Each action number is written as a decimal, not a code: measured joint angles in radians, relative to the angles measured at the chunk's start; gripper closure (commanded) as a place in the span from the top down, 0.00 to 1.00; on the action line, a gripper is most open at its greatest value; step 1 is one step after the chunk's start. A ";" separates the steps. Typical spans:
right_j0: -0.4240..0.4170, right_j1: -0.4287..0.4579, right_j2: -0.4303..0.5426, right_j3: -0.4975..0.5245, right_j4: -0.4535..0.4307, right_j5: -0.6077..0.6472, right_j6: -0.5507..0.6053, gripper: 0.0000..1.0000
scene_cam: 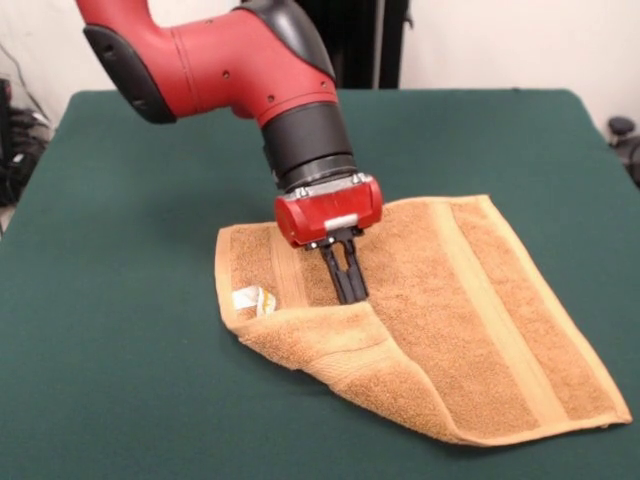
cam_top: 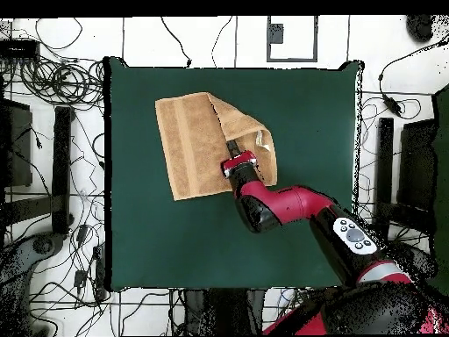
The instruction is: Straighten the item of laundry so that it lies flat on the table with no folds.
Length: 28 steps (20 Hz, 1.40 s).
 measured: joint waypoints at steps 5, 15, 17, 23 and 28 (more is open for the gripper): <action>0.000 0.013 0.000 0.000 0.000 0.000 0.000 0.00; 0.011 0.014 0.000 -0.009 0.000 -0.003 0.000 0.00; 0.015 0.014 0.000 -0.015 0.000 -0.003 0.000 0.00; 0.008 0.014 0.007 -0.023 -0.001 -0.003 0.000 0.00; -0.042 0.021 0.064 -0.028 -0.048 0.004 0.000 0.00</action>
